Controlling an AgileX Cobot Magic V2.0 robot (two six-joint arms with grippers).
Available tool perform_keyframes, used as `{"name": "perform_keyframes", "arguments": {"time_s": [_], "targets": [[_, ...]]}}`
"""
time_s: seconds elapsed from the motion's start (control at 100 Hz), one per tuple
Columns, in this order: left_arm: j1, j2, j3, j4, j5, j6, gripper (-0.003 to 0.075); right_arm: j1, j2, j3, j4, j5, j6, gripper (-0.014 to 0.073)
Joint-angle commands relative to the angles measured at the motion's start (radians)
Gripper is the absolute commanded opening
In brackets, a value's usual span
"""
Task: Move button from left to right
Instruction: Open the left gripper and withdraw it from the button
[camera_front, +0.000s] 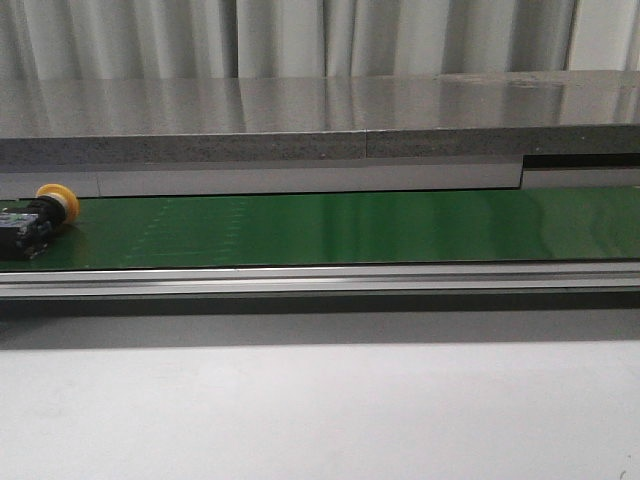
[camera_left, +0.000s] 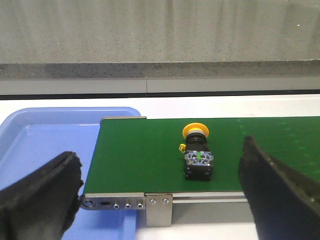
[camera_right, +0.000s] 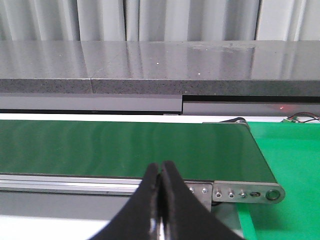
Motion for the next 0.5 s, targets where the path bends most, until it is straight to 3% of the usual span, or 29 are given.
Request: {"name": "perform_keyframes", "arguments": {"time_s": [0.0, 0.29, 0.36, 0.49], "targets": [[-0.007, -0.035, 0.007, -0.013, -0.096, -0.001, 0.062, 0.005, -0.021, -0.014, -0.01, -0.074, -0.002, -0.0067], [-0.005, -0.045, 0.033, -0.013, -0.118, -0.001, 0.0585, 0.005, -0.021, -0.014, -0.01, -0.074, -0.002, -0.0067], [-0.005, -0.045, 0.033, -0.013, -0.139, -0.001, 0.0514, 0.005, -0.021, -0.014, -0.01, -0.074, -0.002, -0.0067], [-0.005, -0.045, 0.033, -0.013, -0.165, -0.001, 0.0298, 0.005, -0.021, -0.014, -0.01, -0.074, -0.002, -0.0067]]}}
